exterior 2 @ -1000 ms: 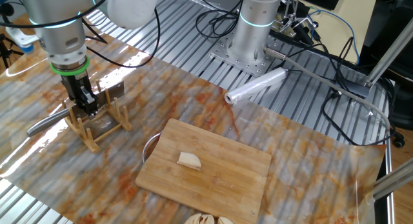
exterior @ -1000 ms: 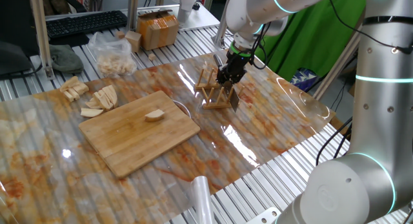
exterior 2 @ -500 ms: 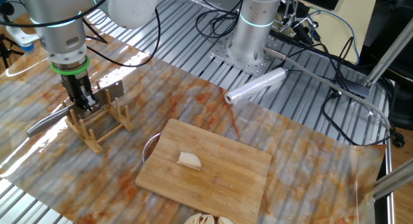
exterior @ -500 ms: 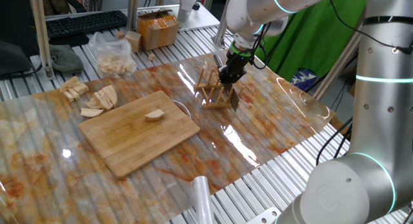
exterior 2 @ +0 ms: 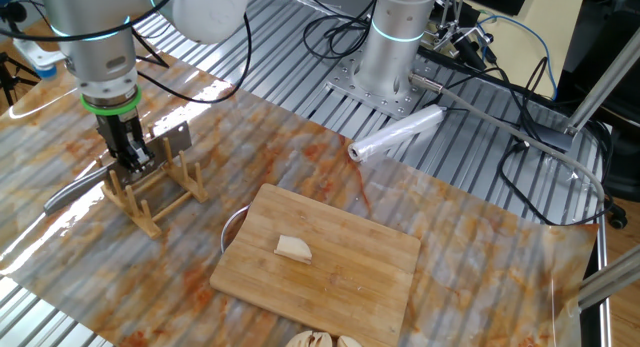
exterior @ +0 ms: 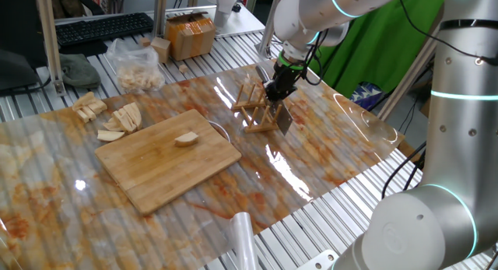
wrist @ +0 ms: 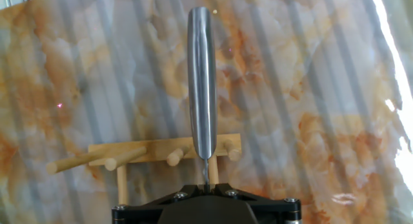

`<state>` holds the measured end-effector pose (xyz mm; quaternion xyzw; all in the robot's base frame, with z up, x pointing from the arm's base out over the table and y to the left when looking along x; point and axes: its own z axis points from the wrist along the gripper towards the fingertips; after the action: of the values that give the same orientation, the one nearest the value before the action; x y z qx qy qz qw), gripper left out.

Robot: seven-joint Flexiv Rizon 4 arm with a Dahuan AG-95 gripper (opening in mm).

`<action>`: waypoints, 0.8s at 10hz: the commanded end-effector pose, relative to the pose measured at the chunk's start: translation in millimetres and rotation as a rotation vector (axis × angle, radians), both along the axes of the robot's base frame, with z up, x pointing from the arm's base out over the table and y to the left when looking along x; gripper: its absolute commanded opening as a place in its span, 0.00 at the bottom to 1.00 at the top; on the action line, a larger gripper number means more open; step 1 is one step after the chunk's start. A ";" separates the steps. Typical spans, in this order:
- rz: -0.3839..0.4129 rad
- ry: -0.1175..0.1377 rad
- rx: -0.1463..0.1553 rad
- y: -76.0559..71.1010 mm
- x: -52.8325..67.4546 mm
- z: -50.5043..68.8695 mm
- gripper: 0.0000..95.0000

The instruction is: Slice the lotus root

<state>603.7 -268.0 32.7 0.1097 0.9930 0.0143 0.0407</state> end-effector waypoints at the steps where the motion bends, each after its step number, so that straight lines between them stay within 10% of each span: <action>1: 0.018 0.004 0.004 1.2 1.2 10.5 0.00; 4: 0.035 0.003 0.017 2.3 3.4 24.4 0.00; 8: 0.098 0.018 0.022 5.3 0.6 74.5 0.00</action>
<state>603.8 -262.5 106.7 0.0613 0.9973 0.0256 0.0309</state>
